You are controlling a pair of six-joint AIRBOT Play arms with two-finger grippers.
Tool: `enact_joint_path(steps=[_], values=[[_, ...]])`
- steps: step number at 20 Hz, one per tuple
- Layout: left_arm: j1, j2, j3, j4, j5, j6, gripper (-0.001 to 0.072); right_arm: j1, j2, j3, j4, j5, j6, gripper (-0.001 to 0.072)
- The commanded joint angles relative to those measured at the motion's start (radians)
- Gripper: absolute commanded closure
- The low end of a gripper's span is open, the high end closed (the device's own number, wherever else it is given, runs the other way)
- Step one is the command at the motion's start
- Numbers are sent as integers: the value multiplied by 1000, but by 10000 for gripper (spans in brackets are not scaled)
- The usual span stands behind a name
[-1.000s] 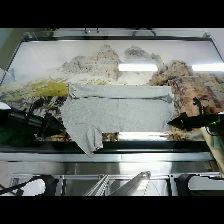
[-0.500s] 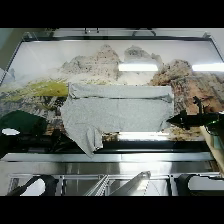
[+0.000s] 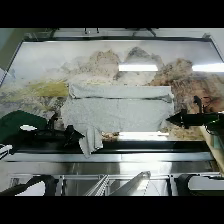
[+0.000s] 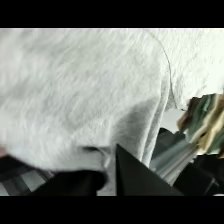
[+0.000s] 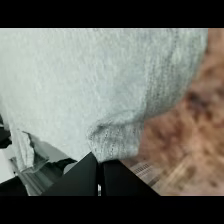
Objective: Fold the shirts.
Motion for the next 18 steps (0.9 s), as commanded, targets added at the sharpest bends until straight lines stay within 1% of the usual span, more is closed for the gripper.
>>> enact_joint_path(steps=[1, 3, 5, 6, 9, 10, 12, 15, 17, 18], values=[[-1, 16, 26, -40, 2, 28, 685, -11, 1, 0, 4, 64, 21, 697], [85, 76, 26, -34, -95, 41, 685, -35, 6, 0, -6, 110, 59, 698], [206, 156, 26, 27, -213, 40, 685, -80, 30, 0, -49, 155, 127, 698], [271, 196, 26, 60, -267, 35, 686, -105, 51, 0, -85, 163, 166, 698], [444, 298, 26, 71, -402, 64, 685, -172, 157, 0, -259, 151, 320, 698], [470, 328, 26, 50, -407, 64, 685, -188, 203, 0, -309, 138, 377, 698], [483, 377, 26, 34, -405, 68, 685, -191, 297, 0, -359, 111, 441, 698], [483, 397, 26, 35, -406, 67, 685, -177, 389, 0, -363, 82, 472, 698], [483, 367, 26, 23, -409, 68, 685, -163, 392, 0, -352, 81, 472, 698], [483, 339, 27, -10, -411, 83, 685, -147, 391, 0, -317, 71, 454, 698]])
